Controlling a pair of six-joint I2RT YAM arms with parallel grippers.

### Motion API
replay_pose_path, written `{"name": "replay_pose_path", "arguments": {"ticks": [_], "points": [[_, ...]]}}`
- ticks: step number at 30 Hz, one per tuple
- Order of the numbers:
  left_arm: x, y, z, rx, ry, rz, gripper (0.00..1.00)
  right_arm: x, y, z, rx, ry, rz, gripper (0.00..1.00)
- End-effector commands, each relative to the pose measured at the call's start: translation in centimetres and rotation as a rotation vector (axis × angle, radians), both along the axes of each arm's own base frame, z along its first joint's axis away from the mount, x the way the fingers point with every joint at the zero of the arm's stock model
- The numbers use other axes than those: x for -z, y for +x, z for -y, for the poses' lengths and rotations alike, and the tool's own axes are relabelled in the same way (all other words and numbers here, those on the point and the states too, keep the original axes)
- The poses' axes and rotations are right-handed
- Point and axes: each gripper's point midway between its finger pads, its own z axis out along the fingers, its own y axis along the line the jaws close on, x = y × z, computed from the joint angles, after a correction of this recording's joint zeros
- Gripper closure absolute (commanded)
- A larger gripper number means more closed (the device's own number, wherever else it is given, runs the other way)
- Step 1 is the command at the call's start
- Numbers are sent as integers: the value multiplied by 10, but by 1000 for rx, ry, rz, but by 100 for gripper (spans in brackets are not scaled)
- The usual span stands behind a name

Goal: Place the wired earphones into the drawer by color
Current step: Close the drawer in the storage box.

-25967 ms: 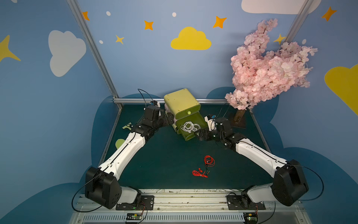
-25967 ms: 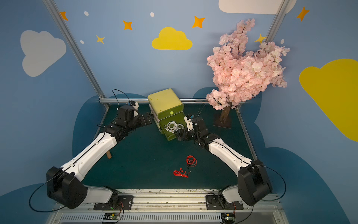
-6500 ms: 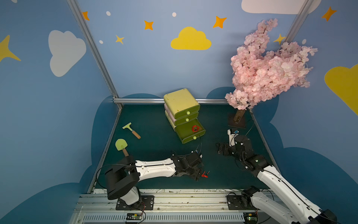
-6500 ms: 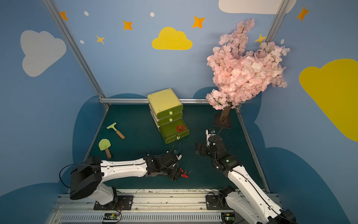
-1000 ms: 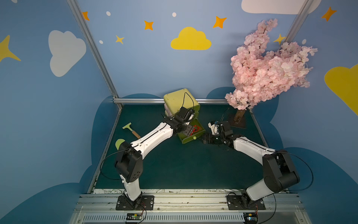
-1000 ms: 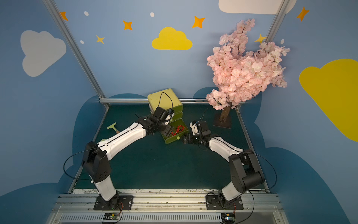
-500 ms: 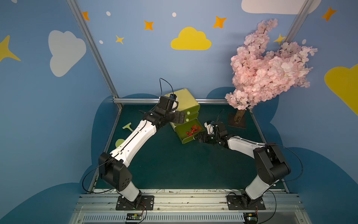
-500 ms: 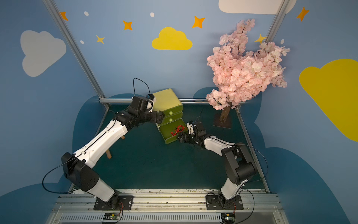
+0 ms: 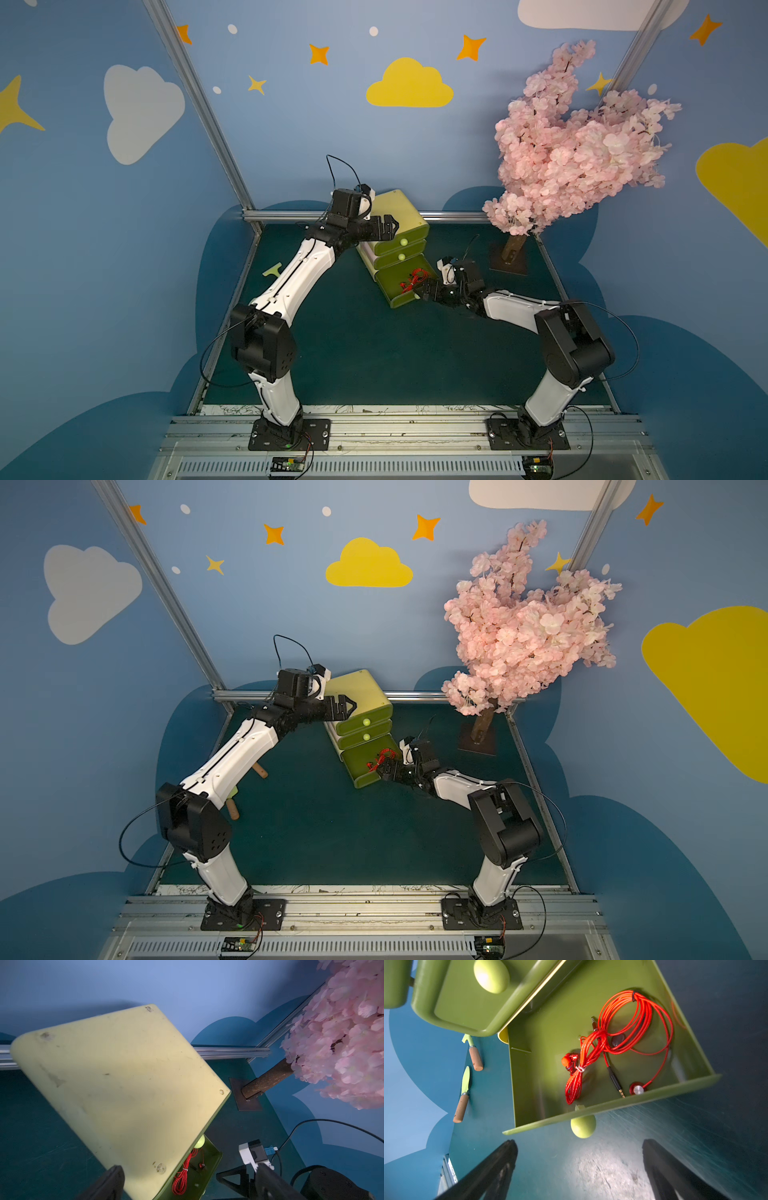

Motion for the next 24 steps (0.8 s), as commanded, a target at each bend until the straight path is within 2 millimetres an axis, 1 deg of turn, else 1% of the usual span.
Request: {"name": "replay_pose_path", "arguments": {"ticks": [1,7,15,20,24], "points": [[-14,5,11,46,-58,25,0,-10,9,-14,-9,52,33,2],[-11,12,15,55,-65,20,0,-14,12,-22,-8,82,52,2],[8,21,21,74,-55,-24,0,-16,18,-30,-8,107,60,1],[19,23,20,69,-43,-51,0,-17,21,-33,-9,116,70,1],[23,23,18,61,-32,-58,0,-19,24,-35,-9,120,78,2]]}}
